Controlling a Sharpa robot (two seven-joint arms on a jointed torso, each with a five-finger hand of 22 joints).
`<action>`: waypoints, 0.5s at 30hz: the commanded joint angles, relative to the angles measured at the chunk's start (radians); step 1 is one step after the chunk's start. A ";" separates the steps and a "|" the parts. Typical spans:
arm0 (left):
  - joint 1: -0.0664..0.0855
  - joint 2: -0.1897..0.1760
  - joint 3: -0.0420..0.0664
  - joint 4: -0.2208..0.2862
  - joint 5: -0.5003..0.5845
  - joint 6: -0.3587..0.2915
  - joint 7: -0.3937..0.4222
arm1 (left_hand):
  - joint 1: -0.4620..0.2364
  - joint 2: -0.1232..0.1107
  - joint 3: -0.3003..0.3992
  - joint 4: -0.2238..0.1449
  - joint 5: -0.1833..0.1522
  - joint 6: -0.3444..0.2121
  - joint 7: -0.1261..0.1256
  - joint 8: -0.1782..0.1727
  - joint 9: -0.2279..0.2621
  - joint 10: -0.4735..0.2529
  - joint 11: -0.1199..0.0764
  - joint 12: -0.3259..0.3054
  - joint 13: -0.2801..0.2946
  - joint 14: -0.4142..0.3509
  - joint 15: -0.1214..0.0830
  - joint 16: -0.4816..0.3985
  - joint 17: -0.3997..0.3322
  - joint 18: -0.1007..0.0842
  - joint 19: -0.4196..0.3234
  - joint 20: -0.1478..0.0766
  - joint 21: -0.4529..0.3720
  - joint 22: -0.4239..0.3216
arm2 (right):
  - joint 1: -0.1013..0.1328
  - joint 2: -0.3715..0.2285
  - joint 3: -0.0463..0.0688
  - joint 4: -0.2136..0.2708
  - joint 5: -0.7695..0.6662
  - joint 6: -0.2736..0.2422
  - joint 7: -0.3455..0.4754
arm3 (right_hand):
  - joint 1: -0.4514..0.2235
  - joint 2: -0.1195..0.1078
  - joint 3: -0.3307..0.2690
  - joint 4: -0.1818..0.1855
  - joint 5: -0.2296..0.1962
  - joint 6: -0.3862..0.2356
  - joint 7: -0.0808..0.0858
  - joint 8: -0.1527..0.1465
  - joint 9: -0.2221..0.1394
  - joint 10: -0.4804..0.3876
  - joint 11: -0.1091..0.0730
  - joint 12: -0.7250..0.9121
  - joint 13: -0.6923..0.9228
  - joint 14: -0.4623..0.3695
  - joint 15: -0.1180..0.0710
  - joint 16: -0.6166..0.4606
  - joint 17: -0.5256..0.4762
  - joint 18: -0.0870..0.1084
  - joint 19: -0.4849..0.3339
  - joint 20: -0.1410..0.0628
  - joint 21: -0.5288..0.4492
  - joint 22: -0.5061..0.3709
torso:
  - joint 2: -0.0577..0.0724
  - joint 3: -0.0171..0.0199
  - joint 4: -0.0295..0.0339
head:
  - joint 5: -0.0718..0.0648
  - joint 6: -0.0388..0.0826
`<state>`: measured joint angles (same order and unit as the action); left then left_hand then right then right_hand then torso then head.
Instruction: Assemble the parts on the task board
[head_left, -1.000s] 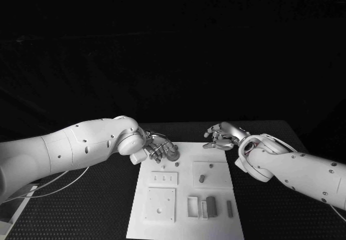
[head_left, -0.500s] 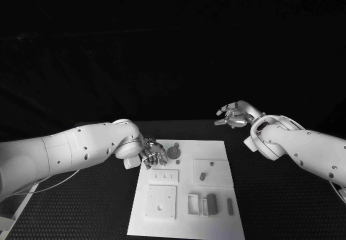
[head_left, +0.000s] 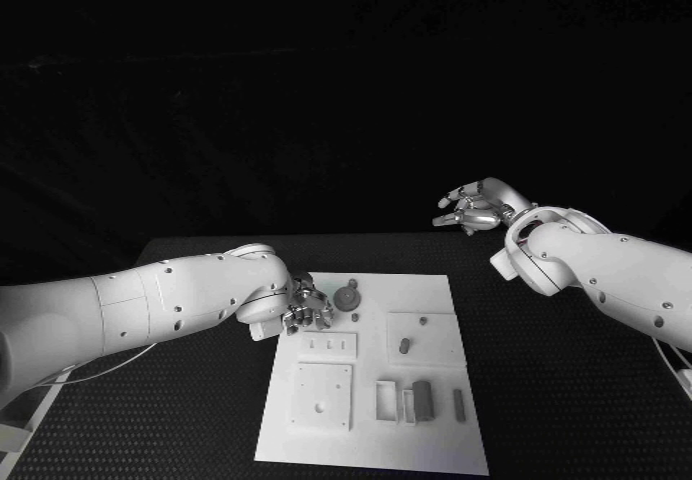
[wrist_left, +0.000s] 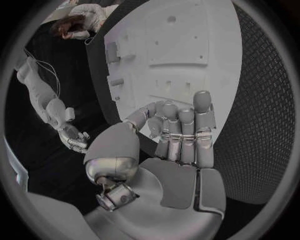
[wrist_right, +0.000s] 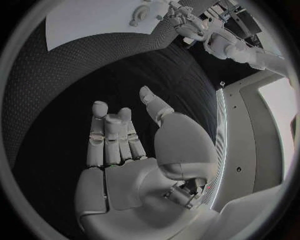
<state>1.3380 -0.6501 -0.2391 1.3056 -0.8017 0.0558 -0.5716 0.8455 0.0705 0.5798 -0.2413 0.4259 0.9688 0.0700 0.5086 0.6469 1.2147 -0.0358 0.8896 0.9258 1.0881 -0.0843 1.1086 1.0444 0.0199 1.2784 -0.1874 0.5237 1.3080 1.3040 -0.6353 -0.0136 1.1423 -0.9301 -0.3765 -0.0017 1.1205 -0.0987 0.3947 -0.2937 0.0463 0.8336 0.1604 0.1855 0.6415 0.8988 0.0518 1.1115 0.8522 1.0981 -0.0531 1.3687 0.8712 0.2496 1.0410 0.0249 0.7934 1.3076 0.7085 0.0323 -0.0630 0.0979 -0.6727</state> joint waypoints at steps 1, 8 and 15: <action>-0.003 0.006 0.001 0.009 -0.064 -0.001 -0.008 | -0.009 -0.003 0.046 -0.034 0.044 0.055 -0.043 0.039 0.319 -0.011 -0.042 0.029 0.008 0.056 -0.072 0.043 -0.010 0.040 0.042 -0.054 0.047 0.027 | 0.000 0.003 0.002 0.000 0.012 0.022 0.007 | 0.007 0.000 -0.005 -0.001 0.002 -0.001 0.006 -0.005 -0.002 -0.007 0.002 0.004 -0.001 -0.008 -0.002 0.002 -0.002 0.011 -0.003 0.003 -0.003 0.004 | 0.000 -0.0004 -0.0012 | -0.002 -0.006; -0.010 0.008 0.001 0.021 -0.065 0.014 -0.015 | -0.011 -0.004 0.049 -0.035 0.049 0.063 -0.047 0.027 0.332 -0.021 -0.048 0.074 0.017 0.065 -0.099 0.151 -0.028 0.043 0.054 -0.082 0.152 0.027 | 0.000 0.005 0.002 -0.001 0.012 0.027 0.004 | 0.023 0.004 -0.005 -0.002 0.002 -0.001 0.006 -0.006 -0.002 -0.009 0.002 0.006 -0.002 -0.010 -0.002 0.003 -0.002 0.012 -0.005 0.004 -0.004 0.004 | -0.001 -0.0016 -0.0005 | -0.005 -0.013; -0.010 0.010 0.001 0.024 -0.065 0.024 -0.016 | -0.012 -0.004 0.049 -0.034 0.050 0.067 -0.050 0.021 0.339 -0.017 -0.053 0.102 0.022 0.063 -0.104 0.194 -0.043 0.045 0.054 -0.090 0.193 0.026 | 0.000 0.008 0.002 -0.001 0.012 0.031 0.002 | 0.028 0.007 -0.006 -0.002 0.002 -0.001 0.006 -0.006 -0.002 -0.009 0.002 0.007 -0.003 -0.010 -0.002 0.004 -0.002 0.012 -0.005 0.005 -0.004 0.005 | -0.001 0.0001 0.0000 | -0.006 -0.018</action>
<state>1.3281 -0.6418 -0.2387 1.3280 -0.8536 0.0614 -0.5875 0.8307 0.0557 0.5804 -0.2407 0.4677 0.9779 0.0675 0.5240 0.6599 1.2220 -0.0486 0.9886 0.9465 1.0900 -0.0974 1.2996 1.0013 0.0196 1.2868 -0.2044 0.7160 1.3079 1.3038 -0.6288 -0.0123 1.1409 -0.9217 -0.3577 -0.0026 1.1403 -0.0895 0.3947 -0.2937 0.0463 0.8355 0.1583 0.1855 0.6405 0.8953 0.0554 1.1117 0.8499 1.0944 -0.0568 1.3687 0.8703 0.2485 1.0411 0.0249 0.7934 1.3075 0.7075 0.0315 -0.0632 0.0920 -0.6900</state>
